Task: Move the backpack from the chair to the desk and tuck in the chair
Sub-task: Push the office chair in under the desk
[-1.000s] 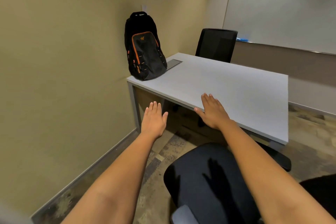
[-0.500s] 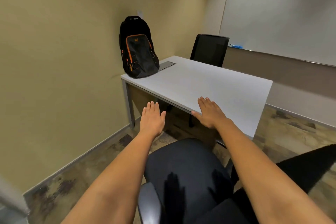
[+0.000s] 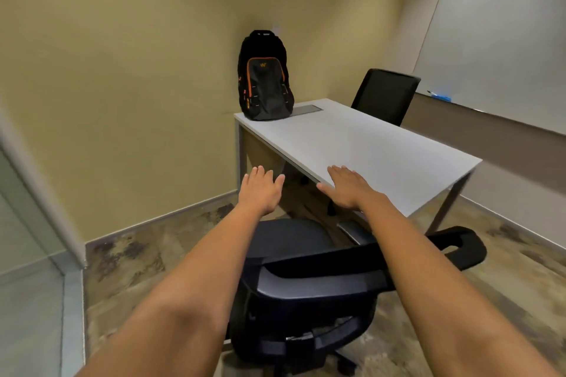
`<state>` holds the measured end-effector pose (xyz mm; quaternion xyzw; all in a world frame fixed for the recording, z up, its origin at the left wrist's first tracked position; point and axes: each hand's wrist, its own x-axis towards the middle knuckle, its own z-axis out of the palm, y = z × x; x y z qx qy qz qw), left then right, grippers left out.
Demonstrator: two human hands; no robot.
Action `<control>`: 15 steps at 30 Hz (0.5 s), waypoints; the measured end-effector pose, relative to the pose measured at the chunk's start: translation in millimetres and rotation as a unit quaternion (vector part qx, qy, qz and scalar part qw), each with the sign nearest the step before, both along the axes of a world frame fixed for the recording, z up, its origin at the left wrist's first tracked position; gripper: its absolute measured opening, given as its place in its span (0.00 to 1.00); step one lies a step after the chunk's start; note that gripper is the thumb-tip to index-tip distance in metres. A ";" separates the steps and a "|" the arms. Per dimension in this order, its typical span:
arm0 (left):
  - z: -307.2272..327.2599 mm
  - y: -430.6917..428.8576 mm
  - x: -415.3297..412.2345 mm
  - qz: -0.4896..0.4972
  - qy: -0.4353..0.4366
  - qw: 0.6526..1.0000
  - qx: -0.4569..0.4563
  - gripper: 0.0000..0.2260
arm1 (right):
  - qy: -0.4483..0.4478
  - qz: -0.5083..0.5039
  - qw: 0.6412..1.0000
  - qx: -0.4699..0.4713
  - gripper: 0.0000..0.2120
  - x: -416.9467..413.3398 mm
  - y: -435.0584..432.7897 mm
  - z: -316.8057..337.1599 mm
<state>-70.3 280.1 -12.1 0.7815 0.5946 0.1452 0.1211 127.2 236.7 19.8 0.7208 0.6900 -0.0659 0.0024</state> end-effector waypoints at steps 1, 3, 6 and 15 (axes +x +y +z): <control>2.1 -8.9 2.6 0.002 0.005 1.000 -0.010 0.25 | 0.007 0.001 1.000 0.001 0.32 3.4 -8.1 1.0; 6.3 -27.3 8.0 0.002 0.019 1.000 -0.025 0.26 | 0.014 0.005 1.000 0.007 0.32 10.4 -24.6 3.1; 15.1 -55.4 16.1 0.008 0.018 0.999 -0.038 0.26 | 0.030 0.005 0.999 0.020 0.32 22.8 -49.5 6.7; 34.7 -149.1 37.9 -0.009 0.001 0.999 -0.045 0.29 | 0.060 0.010 0.998 0.033 0.29 39.0 -128.5 21.0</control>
